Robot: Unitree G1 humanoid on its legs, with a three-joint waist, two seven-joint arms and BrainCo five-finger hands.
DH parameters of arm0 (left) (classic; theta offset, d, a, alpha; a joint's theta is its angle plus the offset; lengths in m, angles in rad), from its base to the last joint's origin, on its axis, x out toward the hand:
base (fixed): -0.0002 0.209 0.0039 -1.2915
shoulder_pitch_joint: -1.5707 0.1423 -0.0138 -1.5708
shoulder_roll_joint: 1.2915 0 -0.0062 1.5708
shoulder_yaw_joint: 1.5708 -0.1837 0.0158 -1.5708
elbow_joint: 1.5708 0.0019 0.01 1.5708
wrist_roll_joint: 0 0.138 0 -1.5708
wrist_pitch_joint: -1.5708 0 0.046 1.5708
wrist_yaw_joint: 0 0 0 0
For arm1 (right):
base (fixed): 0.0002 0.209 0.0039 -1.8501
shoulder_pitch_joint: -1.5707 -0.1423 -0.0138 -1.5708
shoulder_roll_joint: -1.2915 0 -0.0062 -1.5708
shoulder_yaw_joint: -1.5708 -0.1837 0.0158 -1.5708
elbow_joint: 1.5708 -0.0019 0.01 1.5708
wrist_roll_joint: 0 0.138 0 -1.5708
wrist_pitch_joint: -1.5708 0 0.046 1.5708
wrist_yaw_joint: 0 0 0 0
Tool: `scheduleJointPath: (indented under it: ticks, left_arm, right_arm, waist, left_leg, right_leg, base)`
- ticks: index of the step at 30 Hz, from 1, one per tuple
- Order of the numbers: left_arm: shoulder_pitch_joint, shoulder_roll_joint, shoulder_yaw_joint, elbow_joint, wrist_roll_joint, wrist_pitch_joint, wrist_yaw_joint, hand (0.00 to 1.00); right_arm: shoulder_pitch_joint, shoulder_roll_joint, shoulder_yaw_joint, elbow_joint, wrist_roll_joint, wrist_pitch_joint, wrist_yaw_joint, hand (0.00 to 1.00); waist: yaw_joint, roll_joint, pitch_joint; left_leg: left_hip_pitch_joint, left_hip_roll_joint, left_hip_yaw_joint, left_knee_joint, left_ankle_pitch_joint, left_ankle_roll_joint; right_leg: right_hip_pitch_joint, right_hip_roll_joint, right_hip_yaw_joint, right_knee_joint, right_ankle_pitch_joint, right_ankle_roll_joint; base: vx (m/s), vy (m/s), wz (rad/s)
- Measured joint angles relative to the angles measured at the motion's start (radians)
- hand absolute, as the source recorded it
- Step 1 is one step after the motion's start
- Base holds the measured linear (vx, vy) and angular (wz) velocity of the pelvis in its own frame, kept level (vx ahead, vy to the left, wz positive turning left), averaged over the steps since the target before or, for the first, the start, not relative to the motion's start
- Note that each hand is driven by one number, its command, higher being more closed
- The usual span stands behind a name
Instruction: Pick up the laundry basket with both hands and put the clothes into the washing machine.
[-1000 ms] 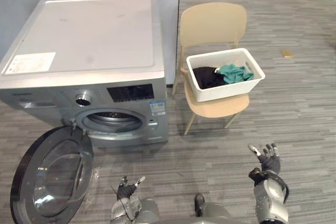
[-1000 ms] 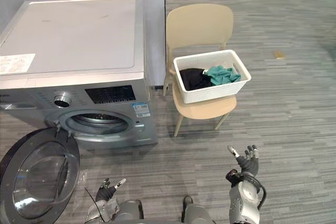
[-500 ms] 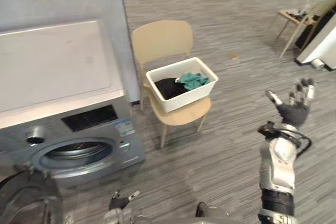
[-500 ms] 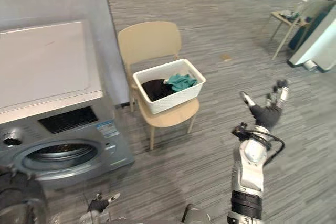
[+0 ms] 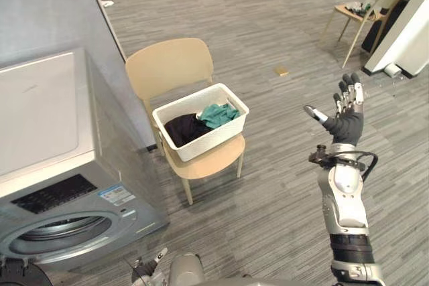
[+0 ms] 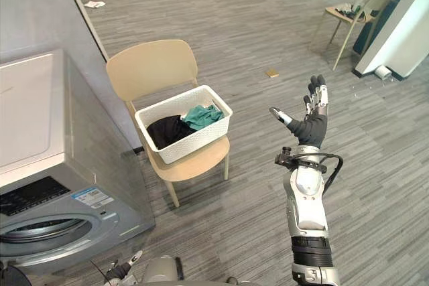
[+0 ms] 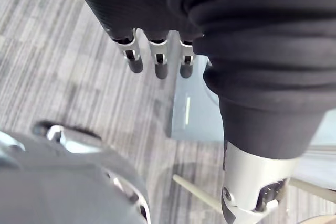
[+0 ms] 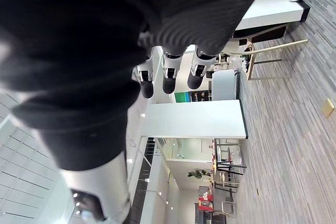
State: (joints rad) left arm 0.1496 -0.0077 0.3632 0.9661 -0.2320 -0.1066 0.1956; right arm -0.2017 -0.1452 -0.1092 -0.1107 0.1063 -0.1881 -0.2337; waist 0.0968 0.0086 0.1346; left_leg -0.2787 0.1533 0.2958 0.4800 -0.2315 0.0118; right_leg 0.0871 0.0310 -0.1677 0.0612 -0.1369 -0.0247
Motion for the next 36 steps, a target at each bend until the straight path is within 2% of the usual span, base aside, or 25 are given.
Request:
scheduleJointPath:
  ticks: [1,2,6,7,8,10,11,12,13,15,18,19,20,21,24,25,26,28,29,30,32,33,35,36]
  left_arm:
    - [0.001,0.005,0.003,0.007,0.0,0.0,-0.001,0.0]
    - [-0.002,0.005,0.019,0.009,0.0,0.0,-0.001,0.0]
    - [0.005,-0.001,0.046,0.015,-0.001,0.009,-0.001,0.0]
    - [0.006,-0.002,0.046,0.017,-0.002,0.011,-0.001,0.0]
    - [0.007,-0.001,0.045,0.025,-0.003,0.012,-0.005,0.0]
    - [0.007,0.013,0.04,0.037,0.0,0.017,-0.021,0.0]
    - [0.007,0.019,0.039,0.044,0.0,0.018,-0.021,0.0]
    - [0.006,0.025,0.033,0.056,0.01,0.023,-0.02,0.0]
    - [0.003,0.037,0.032,0.057,0.012,0.023,-0.019,0.0]
    - [-0.009,0.051,0.032,0.057,0.012,0.022,-0.019,0.0]
    - [-0.046,0.049,0.032,0.056,0.03,0.021,-0.018,0.0]
    - [-0.048,0.053,0.032,0.056,0.03,0.021,-0.018,0.0]
    - [-0.046,0.061,0.032,0.056,0.03,0.021,-0.018,0.0]
    - [-0.043,0.057,0.033,0.061,0.032,0.022,-0.017,0.0]
    - [-0.032,0.041,0.037,0.057,0.052,0.018,-0.021,0.0]
    - [-0.032,0.041,0.038,0.057,0.051,0.017,-0.021,0.0]
    - [-0.034,0.041,0.038,0.056,0.051,0.012,-0.024,0.0]
    - [-0.034,0.042,0.039,0.056,0.049,0.011,-0.036,0.0]
    - [-0.035,0.043,0.038,0.054,0.047,0.01,-0.043,0.0]
    - [-0.04,0.047,0.039,0.048,0.044,0.011,-0.043,0.0]
    - [-0.031,0.048,0.039,0.045,0.042,0.011,-0.042,0.0]
    - [-0.018,0.047,0.038,0.043,0.04,0.011,-0.042,0.0]
    - [0.004,0.049,0.037,0.044,0.041,0.013,-0.043,0.0]
    - [0.013,0.042,0.037,0.044,0.041,0.014,-0.052,0.0]
  right_arm:
    - [-0.033,0.011,0.011,0.011,-0.001,0.0,0.0,0.0]
    - [-0.057,0.015,0.032,0.012,-0.001,0.0,0.0,0.0]
    - [-0.124,0.016,0.127,0.1,-0.007,0.003,0.024,0.0]
    - [-0.12,0.02,0.138,0.103,-0.015,0.004,0.027,0.0]
    - [-0.112,0.026,0.155,0.104,-0.032,0.008,0.041,0.0]
    - [-0.084,0.04,0.16,0.104,-0.04,0.014,0.056,0.0]
    - [-0.07,0.043,0.16,0.104,-0.04,0.016,0.063,0.0]
    - [-0.04,0.042,0.16,0.104,-0.041,0.019,0.07,0.0]
    - [-0.019,0.042,0.16,0.104,-0.041,0.02,0.085,0.0]
    - [-0.005,0.039,0.16,0.103,-0.045,0.021,0.095,0.0]
    - [0.023,0.013,0.156,0.082,-0.076,0.024,0.111,0.0]
    - [0.025,0.007,0.156,0.08,-0.09,0.027,0.118,0.0]
    - [0.027,0.007,0.155,0.072,-0.099,0.033,0.125,0.0]
    - [0.038,-0.007,0.155,0.054,-0.111,0.039,0.134,0.0]
    - [0.027,-0.075,0.153,0.029,-0.116,0.039,0.156,0.0]
    - [0.025,-0.088,0.149,0.028,-0.116,0.039,0.162,0.0]
    - [0.024,-0.123,0.116,0.03,-0.115,0.041,0.175,0.0]
    - [0.006,-0.153,0.085,0.053,-0.112,0.04,0.175,0.0]
    - [-0.02,-0.172,0.075,0.092,-0.108,0.04,0.175,0.0]
    - [-0.049,-0.193,0.072,0.135,-0.106,0.041,0.177,0.0]
    - [-0.089,-0.217,0.077,0.185,-0.109,0.047,0.182,0.0]
    - [-0.116,-0.22,0.08,0.209,-0.112,0.049,0.183,0.0]
    - [-0.189,-0.224,0.101,0.278,-0.121,0.052,0.19,0.0]
    - [-0.238,-0.259,0.124,0.337,-0.138,0.057,0.193,0.0]
  waist:
    - [0.013,-0.009,0.012]
    - [0.02,-0.027,0.02]
    - [0.034,-0.039,0.026]
    - [0.033,-0.038,0.026]
    - [0.032,-0.034,0.026]
    - [0.026,-0.041,0.023]
    - [0.023,-0.044,0.021]
    - [0.016,-0.048,0.018]
    - [-0.009,-0.068,0.006]
    - [-0.027,-0.067,0.005]
    - [-0.031,-0.073,0.001]
    - [-0.03,-0.089,-0.009]
    - [-0.029,-0.097,-0.014]
    - [-0.028,-0.103,-0.033]
    - [-0.002,-0.079,-0.051]
    - [-0.003,-0.079,-0.051]
    - [-0.009,-0.079,-0.051]
    - [-0.009,-0.079,-0.05]
    - [-0.01,-0.081,-0.049]
    - [-0.009,-0.089,-0.038]
    - [0.003,-0.089,-0.025]
    - [0.003,-0.088,-0.024]
    - [0.013,-0.089,-0.01]
    - [0.021,-0.072,0.014]
  left_leg:
    - [0.016,-0.02,0.005,-0.044,0.043,0.03]
    - [0.026,-0.033,0.015,-0.059,0.045,0.035]
    - [0.091,-0.066,0.013,-0.071,0.022,0.067]
    - [0.109,-0.069,0.011,-0.084,0.016,0.063]
    - [0.146,-0.066,0.007,-0.126,0.0,0.054]
    - [0.2,-0.065,0.001,-0.187,0.005,0.048]
    - [0.215,-0.068,0.001,-0.196,0.007,0.047]
    - [0.238,-0.079,-0.02,-0.204,0.007,0.048]
    - [0.245,-0.092,-0.053,-0.213,0.007,0.048]
    - [0.244,-0.093,-0.102,-0.215,0.007,0.047]
    - [0.245,-0.087,-0.204,-0.202,0.01,0.04]
    - [0.245,-0.095,-0.231,-0.188,0.009,0.025]
    - [0.245,-0.107,-0.248,-0.182,0.005,0.012]
    - [0.245,-0.117,-0.278,-0.176,-0.009,-0.013]
    - [0.218,-0.081,-0.32,-0.193,0.008,-0.041]
    - [0.212,-0.08,-0.326,-0.2,0.016,-0.054]
    - [0.178,-0.08,-0.388,-0.213,0.04,-0.092]
    - [0.153,-0.077,-0.442,-0.226,0.063,-0.11]
    - [0.13,-0.074,-0.419,-0.225,0.089,-0.11]
    - [0.101,-0.073,-0.344,-0.221,0.124,-0.101]
    - [0.08,-0.064,-0.244,-0.22,0.149,-0.07]
    - [0.071,-0.063,-0.236,-0.223,0.151,-0.066]
    - [0.051,-0.041,-0.208,-0.169,0.102,-0.005]
    - [0.029,-0.014,-0.213,-0.116,0.081,-0.02]
  right_leg:
    - [0.0,-0.009,0.022,0.004,-0.009,0.012]
    - [-0.003,-0.02,0.033,0.002,-0.012,0.019]
    - [0.06,-0.046,0.031,-0.022,0.01,0.049]
    - [0.063,-0.047,0.03,-0.004,0.009,0.049]
    - [0.04,-0.043,0.028,0.08,-0.001,0.066]
    - [-0.062,-0.057,0.025,0.326,-0.014,0.112]
    - [-0.086,-0.07,0.017,0.391,-0.026,0.128]
    - [-0.116,-0.104,-0.008,0.466,-0.047,0.112]
    - [-0.138,-0.134,-0.021,0.483,-0.071,0.096]
    - [-0.175,-0.149,-0.011,0.471,-0.086,0.072]
    - [-0.231,-0.141,0.107,0.382,-0.08,0.078]
    - [-0.234,-0.143,0.153,0.312,-0.025,0.097]
    - [-0.234,-0.151,0.165,0.272,0.045,0.096]
    - [-0.218,-0.159,0.165,0.247,0.038,0.137]
    - [-0.173,-0.135,0.131,0.135,0.04,0.13]
    - [-0.171,-0.132,0.12,0.121,0.041,0.128]
    - [-0.153,-0.127,0.059,0.072,0.052,0.112]
    - [-0.123,-0.126,-0.021,0.036,0.054,0.109]
    - [-0.123,-0.131,-0.071,0.036,0.053,0.107]
    - [-0.121,-0.142,-0.119,0.039,0.049,0.097]
    - [-0.118,-0.148,-0.166,0.044,0.043,0.085]
    - [-0.122,-0.15,-0.183,0.051,0.035,0.074]
    - [-0.144,-0.155,-0.184,0.066,0.031,0.068]
    - [-0.163,-0.151,-0.184,0.088,0.03,0.07]
  base:
    - [0.2,0.096,-0.32]
    - [0.2,0.091,-0.28]
    - [0.21,0.105,0.04]
    - [0.16,0.095,0.1]
    - [0.14,0.086,-0.02]
    - [0.14,0.09,-0.04]
    - [0.14,0.073,0.2]
    - [0.18,0.037,0.57]
    - [0.2,0.009,0.74]
    - [0.18,-0.045,0.84]
    - [0.24,-0.152,1.08]
    - [0.14,-0.145,0.92]
    - [0.23,-0.27,0.93]
    - [0.16,-0.199,0.59]
    - [0.18,-0.257,0.21]
    - [0.07,-0.244,0.49]
    - [0.06,-0.223,0.86]
    - [0.04,-0.159,1.22]
    - [-0.02,-0.061,1.39]
    - [-0.04,-0.052,1.22]
    - [-0.08,-0.043,0.86]
    - [-0.11,-0.022,0.53]
    - [-0.08,0.01,0.03]
    - [-0.08,0.053,-0.1]
